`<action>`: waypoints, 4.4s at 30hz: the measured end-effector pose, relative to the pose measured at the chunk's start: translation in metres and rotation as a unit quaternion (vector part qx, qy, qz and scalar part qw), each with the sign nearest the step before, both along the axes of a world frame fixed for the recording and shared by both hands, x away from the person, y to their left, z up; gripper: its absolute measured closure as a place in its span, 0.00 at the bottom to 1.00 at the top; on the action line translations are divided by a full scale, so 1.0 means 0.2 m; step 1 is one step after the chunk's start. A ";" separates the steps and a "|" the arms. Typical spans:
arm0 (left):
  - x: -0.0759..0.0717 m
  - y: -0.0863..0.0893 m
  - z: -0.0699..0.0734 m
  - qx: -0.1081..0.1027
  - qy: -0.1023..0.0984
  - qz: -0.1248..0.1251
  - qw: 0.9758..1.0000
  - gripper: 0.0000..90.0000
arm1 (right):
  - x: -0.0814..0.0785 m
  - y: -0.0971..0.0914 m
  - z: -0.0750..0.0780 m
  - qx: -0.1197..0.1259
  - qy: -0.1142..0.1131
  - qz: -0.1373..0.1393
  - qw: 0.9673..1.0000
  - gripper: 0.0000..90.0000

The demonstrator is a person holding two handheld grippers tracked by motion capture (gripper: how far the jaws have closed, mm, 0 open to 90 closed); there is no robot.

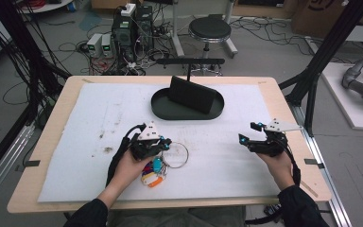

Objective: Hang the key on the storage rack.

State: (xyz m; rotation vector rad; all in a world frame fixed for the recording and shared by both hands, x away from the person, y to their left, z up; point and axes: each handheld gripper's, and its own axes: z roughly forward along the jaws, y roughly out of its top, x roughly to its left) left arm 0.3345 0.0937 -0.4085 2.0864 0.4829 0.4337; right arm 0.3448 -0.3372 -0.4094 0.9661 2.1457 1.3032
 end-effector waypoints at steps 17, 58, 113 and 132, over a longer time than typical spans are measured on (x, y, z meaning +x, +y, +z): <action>-0.10 0.00 0.06 -0.013 -0.032 -0.045 0.998 0.95 | 0.00 -0.01 0.00 0.001 -0.001 -0.002 1.000 0.30; -0.06 0.01 0.03 0.004 0.010 -0.049 0.999 0.96 | 0.00 -0.01 0.00 0.004 0.003 0.004 1.000 0.30; 0.25 0.16 0.61 -0.095 -0.099 0.076 0.988 0.96 | 0.01 -0.02 0.00 0.008 0.003 -0.013 1.000 0.30; 0.48 0.10 0.66 -0.095 -0.095 0.116 0.984 0.96 | 0.02 -0.02 0.00 0.007 0.003 -0.016 1.000 0.30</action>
